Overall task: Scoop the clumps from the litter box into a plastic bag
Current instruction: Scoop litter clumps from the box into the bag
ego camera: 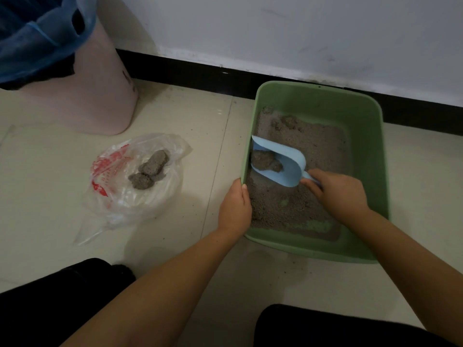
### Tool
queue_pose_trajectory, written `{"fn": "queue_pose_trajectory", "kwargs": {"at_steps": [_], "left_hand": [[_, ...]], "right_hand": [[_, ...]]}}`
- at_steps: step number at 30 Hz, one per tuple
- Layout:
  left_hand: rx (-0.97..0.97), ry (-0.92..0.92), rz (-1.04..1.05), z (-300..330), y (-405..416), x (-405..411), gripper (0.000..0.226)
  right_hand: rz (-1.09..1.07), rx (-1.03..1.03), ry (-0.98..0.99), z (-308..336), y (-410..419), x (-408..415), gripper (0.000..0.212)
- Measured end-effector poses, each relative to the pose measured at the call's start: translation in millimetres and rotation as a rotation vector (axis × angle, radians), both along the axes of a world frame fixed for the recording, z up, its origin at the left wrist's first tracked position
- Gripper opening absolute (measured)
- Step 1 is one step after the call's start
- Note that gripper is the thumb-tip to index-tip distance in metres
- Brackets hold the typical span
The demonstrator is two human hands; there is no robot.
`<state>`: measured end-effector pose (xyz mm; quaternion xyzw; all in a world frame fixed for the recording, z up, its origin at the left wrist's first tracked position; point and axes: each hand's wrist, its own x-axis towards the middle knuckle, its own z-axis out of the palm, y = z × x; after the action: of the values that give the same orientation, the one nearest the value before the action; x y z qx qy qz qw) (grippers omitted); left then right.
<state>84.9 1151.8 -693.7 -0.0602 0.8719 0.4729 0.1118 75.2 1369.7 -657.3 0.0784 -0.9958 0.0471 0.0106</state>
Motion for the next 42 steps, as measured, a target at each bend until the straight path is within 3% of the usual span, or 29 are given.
{"fn": "queue_pose_trajectory", "kwargs": {"at_steps": [4, 8, 10, 13, 17, 22, 27, 30, 33, 36, 40, 42], "left_hand": [[-0.004, -0.006, 0.000, 1.6, -0.4, -0.2, 0.024], [-0.028, -0.010, -0.004, 2.4, -0.1, -1.3, 0.025], [-0.031, -0.009, -0.014, 3.6, -0.8, -1.3, 0.024], [-0.031, -0.005, -0.021, 3.0, -1.7, -0.9, 0.023], [-0.011, -0.021, -0.027, 0.0, -1.0, -0.2, 0.022], [0.010, -0.056, -0.040, 1.2, -0.5, -0.6, 0.029], [0.019, -0.059, -0.065, 7.7, -3.9, -3.4, 0.033], [-0.008, -0.056, -0.070, 9.0, -5.3, -3.1, 0.058], [-0.033, -0.078, -0.087, 6.9, -5.7, -3.1, 0.050], [-0.005, -0.065, -0.065, 2.6, -4.8, -2.7, 0.074], [0.012, -0.063, -0.081, 0.1, -4.2, -1.0, 0.078], [0.038, -0.084, -0.057, 0.2, -4.7, -2.2, 0.054]], "right_hand": [[-0.093, -0.130, -0.110, 8.0, -0.4, -2.9, 0.019], [-0.274, -0.617, -0.444, 4.6, 8.7, 4.2, 0.037], [-0.357, -0.777, -0.471, 3.9, 10.4, 13.2, 0.041], [-0.395, -0.840, -0.425, 14.2, 10.9, 17.4, 0.042], [-0.248, -0.758, -0.405, 51.7, 5.8, -1.0, 0.037], [-0.035, -0.682, -0.520, 88.9, -32.1, -39.1, 0.034], [0.162, -0.641, -0.661, 75.7, -102.7, -80.7, 0.039], [0.288, -0.563, -0.714, 54.2, -147.8, -105.0, 0.036], [0.401, -0.424, -0.677, 33.4, -191.1, -122.5, 0.035], [0.484, -0.262, -0.665, 15.4, -226.5, -132.1, 0.030], [0.586, -0.078, -0.597, 14.0, -255.1, -131.9, 0.035], [0.636, 0.041, -0.503, 23.6, -262.5, -130.4, 0.038]]}}
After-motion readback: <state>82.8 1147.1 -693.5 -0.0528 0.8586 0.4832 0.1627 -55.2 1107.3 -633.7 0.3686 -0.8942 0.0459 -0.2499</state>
